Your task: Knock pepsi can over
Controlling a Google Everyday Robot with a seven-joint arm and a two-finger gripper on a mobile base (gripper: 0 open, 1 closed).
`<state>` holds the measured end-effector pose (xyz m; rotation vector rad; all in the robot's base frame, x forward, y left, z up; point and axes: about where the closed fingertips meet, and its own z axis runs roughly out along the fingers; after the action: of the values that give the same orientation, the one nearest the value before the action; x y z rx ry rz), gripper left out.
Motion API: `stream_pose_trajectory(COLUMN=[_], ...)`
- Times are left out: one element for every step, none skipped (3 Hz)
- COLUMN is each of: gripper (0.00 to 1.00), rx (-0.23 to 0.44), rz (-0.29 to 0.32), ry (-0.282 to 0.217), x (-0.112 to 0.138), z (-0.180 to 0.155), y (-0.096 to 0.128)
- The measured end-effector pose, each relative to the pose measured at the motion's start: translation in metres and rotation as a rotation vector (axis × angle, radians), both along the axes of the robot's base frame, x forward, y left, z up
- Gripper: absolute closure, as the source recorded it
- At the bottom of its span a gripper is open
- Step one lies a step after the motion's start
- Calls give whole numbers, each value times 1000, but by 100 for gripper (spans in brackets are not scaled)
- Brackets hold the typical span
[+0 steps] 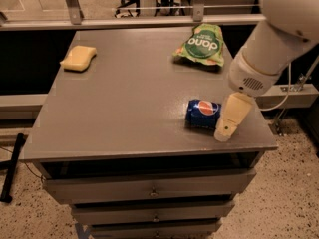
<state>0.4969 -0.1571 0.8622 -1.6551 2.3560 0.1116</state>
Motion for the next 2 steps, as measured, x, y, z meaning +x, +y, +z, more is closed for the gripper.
stream_pose_trajectory(gripper=[0,0], rx=[145,306], rz=[28,80], ry=[-77,-141], x=[-10,-25], z=[35,57], y=[0,-12])
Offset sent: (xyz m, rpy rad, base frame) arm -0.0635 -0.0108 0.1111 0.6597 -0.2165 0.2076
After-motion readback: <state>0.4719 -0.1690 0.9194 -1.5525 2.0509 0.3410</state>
